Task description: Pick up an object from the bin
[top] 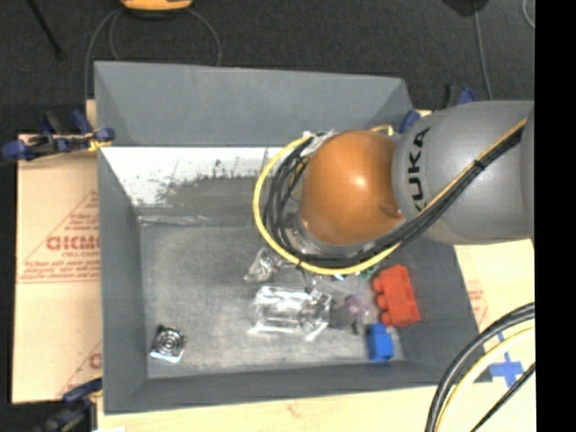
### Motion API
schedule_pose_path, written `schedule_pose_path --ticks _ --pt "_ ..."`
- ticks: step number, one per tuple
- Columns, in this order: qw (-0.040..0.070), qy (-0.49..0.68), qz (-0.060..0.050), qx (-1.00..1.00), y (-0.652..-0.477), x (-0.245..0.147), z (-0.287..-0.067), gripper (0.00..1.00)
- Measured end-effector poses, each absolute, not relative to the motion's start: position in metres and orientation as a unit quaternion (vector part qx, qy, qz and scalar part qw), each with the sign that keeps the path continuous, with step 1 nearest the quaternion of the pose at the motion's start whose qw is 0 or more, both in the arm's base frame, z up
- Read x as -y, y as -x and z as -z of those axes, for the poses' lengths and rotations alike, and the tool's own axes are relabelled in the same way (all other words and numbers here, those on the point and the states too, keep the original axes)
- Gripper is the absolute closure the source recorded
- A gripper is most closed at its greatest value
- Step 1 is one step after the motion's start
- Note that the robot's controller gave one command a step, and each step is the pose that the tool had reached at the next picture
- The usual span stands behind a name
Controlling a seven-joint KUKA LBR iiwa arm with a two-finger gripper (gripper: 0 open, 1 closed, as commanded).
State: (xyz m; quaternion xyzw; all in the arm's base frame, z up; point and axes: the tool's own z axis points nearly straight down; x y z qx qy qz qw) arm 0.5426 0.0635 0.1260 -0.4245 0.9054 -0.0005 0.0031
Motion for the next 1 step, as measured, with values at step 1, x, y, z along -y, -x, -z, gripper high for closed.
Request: schedule_pose_path --ticks 1 --pt "0.003 0.464 0.000 -0.886 -0.5410 -0.0607 -0.1176 0.00"
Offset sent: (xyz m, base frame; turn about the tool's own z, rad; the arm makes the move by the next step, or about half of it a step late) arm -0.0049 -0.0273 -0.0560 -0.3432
